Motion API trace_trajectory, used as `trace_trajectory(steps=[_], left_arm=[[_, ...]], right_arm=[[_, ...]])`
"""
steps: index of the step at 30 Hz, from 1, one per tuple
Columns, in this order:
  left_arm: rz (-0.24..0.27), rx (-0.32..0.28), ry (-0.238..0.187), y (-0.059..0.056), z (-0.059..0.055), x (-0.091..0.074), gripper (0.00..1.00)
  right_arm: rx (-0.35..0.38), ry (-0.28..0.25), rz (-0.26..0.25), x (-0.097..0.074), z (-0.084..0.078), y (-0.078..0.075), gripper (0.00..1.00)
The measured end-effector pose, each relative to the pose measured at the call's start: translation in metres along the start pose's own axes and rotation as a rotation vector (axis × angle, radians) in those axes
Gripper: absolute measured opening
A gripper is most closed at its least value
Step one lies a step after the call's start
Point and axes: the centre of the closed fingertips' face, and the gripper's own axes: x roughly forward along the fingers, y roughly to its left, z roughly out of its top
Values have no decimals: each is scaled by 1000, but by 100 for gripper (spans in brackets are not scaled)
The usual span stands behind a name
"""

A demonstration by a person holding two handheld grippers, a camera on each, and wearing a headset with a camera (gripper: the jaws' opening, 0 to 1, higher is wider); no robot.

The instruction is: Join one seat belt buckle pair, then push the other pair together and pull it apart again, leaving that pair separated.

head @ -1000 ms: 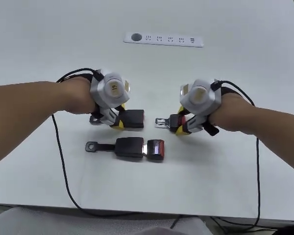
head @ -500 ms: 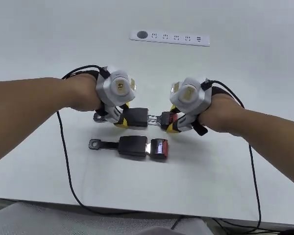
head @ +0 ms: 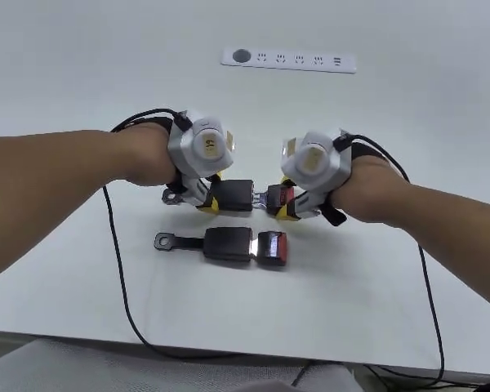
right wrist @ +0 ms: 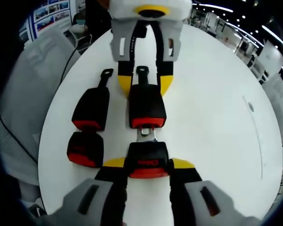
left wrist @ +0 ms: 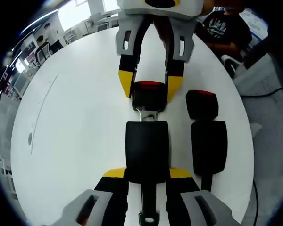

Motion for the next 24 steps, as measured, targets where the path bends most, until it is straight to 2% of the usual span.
trace_trajectory(steps=[2,10,14,21,24], left_arm=[[1,-1,3,0,0,0,31],[-8,25,-2,2,0,1,31],[-6,24,-3,2,-1,2,31],[-9,32,12,3,-2,4,31],[-6,28,20,4,-3,4,31]], right_arm=[[22,-11,1,0,1,0,33],[11,-19,21,6,3,-5,33],[17,-32,21,11,10,-5,33],[15,-28,14,15,13,-8,33],[27,-51,20,14,11,-8,33]])
